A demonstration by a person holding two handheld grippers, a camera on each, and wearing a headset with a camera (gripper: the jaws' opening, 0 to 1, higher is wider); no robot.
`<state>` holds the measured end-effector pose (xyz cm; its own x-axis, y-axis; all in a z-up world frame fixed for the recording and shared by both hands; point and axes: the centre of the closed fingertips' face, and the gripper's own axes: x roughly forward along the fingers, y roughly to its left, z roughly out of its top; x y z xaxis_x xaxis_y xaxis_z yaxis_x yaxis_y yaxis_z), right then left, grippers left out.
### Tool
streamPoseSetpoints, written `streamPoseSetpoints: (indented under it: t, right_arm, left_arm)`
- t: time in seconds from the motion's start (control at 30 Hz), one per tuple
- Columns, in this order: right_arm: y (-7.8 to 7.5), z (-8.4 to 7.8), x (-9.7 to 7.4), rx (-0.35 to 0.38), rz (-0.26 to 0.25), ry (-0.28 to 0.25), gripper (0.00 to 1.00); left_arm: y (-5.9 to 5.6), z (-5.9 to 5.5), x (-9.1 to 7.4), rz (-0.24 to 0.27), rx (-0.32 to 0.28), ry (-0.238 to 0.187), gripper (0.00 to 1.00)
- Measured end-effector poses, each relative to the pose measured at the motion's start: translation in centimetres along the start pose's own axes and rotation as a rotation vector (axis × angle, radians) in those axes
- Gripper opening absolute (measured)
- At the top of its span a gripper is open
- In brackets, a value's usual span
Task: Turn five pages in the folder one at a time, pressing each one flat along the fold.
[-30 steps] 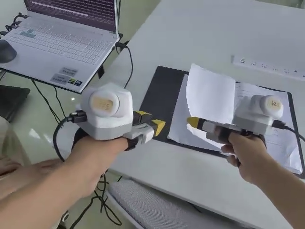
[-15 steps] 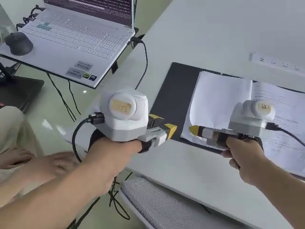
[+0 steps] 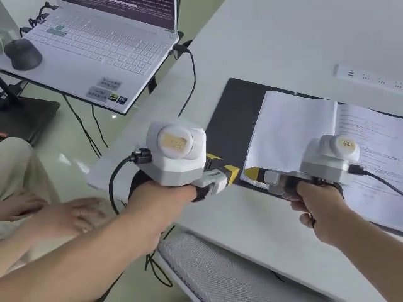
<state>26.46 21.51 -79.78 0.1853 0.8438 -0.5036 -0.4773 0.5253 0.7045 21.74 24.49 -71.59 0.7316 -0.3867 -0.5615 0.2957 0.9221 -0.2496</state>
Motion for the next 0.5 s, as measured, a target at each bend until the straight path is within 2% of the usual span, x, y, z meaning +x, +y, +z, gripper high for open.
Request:
streamPoseSetpoints:
  t: [0.27, 0.4, 0.5]
  right_arm:
    - [-1.0, 3.2, -3.2, 0.025, 0.018, -0.098, 0.07]
    - [-1.9, 4.2, -4.8, 0.049, 0.013, -0.132, 0.06]
    - [-2.8, 4.7, -5.7, 0.055, 0.001, -0.147, 0.05]
  left_arm:
    - [-0.7, -0.5, 2.7, -0.018, 0.011, 0.021, 0.15]
    - [-1.0, -0.6, 4.6, -0.022, 0.016, 0.023, 0.12]
    - [-1.1, -0.9, 6.0, -0.025, 0.019, 0.041, 0.12]
